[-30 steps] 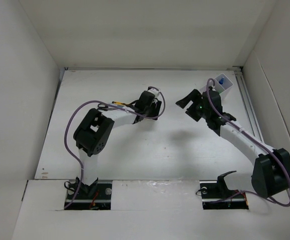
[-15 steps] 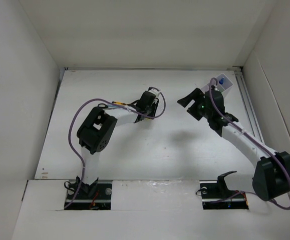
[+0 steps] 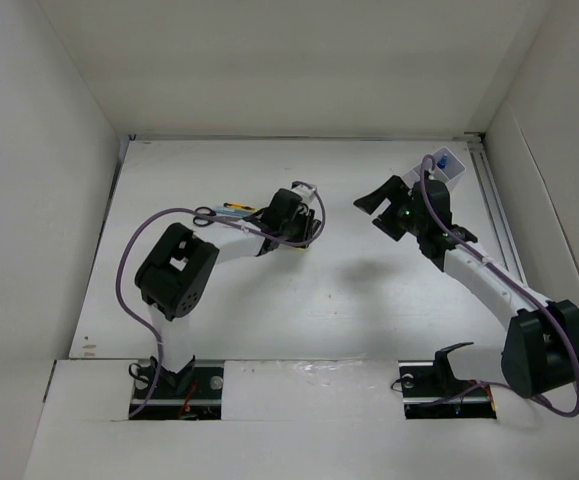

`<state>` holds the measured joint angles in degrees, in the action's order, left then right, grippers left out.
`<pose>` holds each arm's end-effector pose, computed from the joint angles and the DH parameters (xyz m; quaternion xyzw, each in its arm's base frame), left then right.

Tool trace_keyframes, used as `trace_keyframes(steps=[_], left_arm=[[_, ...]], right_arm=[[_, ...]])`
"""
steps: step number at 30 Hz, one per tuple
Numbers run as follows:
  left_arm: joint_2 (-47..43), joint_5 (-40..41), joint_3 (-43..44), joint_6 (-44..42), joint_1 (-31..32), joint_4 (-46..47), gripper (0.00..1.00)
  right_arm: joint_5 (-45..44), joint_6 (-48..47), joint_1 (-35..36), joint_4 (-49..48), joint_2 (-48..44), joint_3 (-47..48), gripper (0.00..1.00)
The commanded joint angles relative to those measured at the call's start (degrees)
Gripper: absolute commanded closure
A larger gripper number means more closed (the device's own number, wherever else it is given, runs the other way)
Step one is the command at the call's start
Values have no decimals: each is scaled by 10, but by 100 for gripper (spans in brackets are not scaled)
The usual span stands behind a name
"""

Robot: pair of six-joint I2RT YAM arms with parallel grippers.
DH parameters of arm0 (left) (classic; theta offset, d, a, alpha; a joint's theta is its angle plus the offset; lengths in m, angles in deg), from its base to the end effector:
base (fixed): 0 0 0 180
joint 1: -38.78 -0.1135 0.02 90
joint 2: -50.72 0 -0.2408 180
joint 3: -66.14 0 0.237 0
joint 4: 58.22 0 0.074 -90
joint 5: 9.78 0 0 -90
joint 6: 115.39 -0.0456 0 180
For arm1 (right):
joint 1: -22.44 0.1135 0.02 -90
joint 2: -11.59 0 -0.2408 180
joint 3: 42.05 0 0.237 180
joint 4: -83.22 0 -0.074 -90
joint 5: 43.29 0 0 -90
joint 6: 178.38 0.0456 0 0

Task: Sort the stationery into containers
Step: Pick up the pen from the center of the board.

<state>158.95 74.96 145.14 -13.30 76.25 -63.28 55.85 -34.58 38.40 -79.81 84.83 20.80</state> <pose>0.3156 -0.2471 0.1592 0.2149 0.8569 -0.2325 0.4068 0.2762 0.0865 0.2466 0.2369 0.8190 0.3522 0.3862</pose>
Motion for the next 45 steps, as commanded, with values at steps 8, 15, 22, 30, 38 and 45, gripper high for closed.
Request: trace_keyframes(steps=[8, 15, 22, 30, 38, 45], left_arm=[[-111, -148, -60, 58, 1, 108, 92], [-123, -182, -73, 69, 1, 131, 90], [-135, -218, -84, 74, 1, 149, 90], [-140, -248, -90, 79, 1, 166, 89], [-128, -266, -90, 85, 1, 171, 85], [-140, -272, -95, 85, 1, 195, 50]], right_arm=[[54, 14, 6, -56, 45, -4, 14], [60, 9, 26, -56, 86, 13, 16], [78, 9, 31, -71, 118, 24, 26], [104, 14, 36, -92, 135, 24, 45], [124, 24, 36, -114, 147, 24, 72], [98, 42, 36, -121, 127, 24, 87]])
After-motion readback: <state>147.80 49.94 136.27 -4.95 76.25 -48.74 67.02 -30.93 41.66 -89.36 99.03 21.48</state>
